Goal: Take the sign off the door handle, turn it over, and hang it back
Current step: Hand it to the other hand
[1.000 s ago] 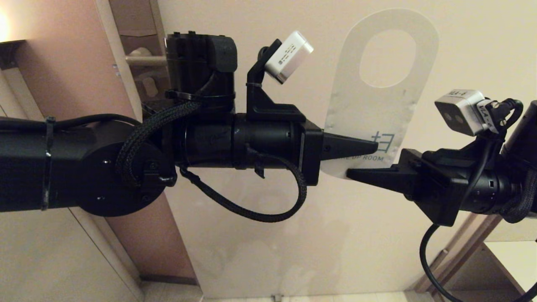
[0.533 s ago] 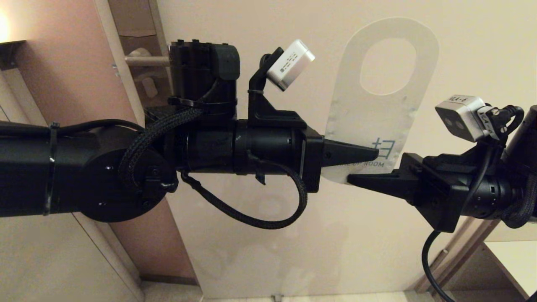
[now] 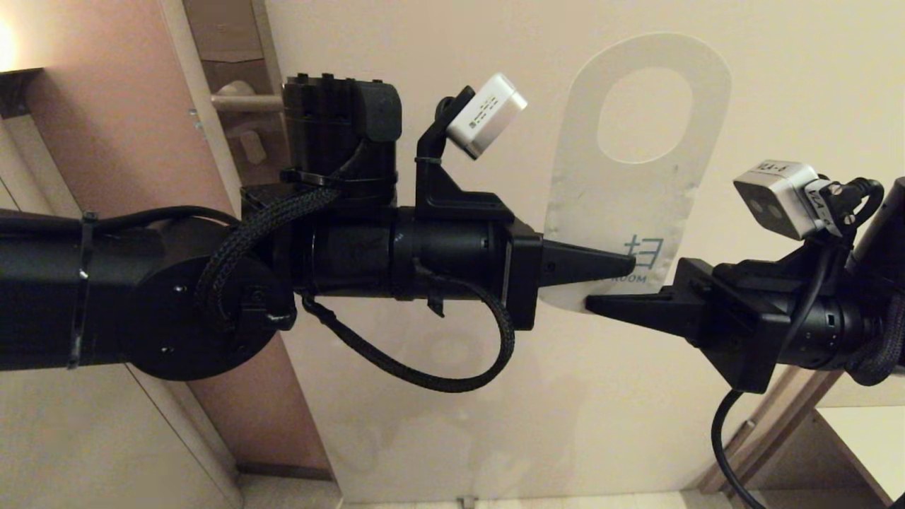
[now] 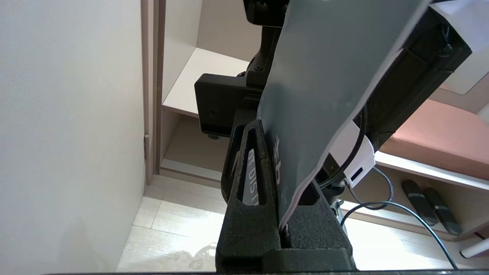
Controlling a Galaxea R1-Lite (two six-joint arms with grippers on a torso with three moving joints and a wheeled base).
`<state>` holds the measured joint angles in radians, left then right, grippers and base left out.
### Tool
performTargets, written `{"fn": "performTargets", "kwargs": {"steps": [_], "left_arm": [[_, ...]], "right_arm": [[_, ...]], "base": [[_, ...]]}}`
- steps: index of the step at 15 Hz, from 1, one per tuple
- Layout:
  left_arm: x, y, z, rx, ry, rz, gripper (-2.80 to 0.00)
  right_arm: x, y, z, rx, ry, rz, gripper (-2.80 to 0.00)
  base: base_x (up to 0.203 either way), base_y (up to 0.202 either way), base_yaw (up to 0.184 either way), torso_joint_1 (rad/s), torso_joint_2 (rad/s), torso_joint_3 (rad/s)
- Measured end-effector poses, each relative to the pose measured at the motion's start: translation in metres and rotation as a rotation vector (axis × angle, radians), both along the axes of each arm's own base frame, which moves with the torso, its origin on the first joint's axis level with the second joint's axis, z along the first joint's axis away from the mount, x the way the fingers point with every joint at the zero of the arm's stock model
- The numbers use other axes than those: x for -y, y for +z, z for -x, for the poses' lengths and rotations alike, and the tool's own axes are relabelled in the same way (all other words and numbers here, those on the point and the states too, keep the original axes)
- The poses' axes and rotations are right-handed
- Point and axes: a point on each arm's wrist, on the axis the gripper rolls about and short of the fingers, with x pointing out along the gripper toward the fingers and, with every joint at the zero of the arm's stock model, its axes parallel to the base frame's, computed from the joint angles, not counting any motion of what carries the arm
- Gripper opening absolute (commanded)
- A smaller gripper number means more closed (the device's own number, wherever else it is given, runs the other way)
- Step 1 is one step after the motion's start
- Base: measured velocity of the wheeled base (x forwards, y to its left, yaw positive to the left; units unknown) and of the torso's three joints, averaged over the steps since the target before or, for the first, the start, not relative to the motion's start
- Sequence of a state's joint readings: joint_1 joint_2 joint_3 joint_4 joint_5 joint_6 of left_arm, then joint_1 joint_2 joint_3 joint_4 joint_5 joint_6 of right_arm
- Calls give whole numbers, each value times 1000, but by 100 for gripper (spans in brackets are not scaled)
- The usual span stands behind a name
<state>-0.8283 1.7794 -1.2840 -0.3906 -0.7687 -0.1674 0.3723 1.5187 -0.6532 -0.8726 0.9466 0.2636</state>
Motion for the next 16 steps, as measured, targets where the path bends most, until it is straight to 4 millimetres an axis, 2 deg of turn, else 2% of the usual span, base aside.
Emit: {"fn": "performTargets", "kwargs": {"steps": [1,10,16], "left_arm": [[0,-1,0,-5,-1,-4,0],[-3,-8,0,13,3,21,0],[-27,-16,-4,6,66,-2,0]], "right_arm": [[0,0,0,3,-3,-1,-280],[2,-1,4,-2,-5,0,-280],[4,0,9,1,-4,-1,-280]], "base": [[0,0,0,0,0,0],[0,0,0,0,0,0],[0,0,0,0,0,0]]}}
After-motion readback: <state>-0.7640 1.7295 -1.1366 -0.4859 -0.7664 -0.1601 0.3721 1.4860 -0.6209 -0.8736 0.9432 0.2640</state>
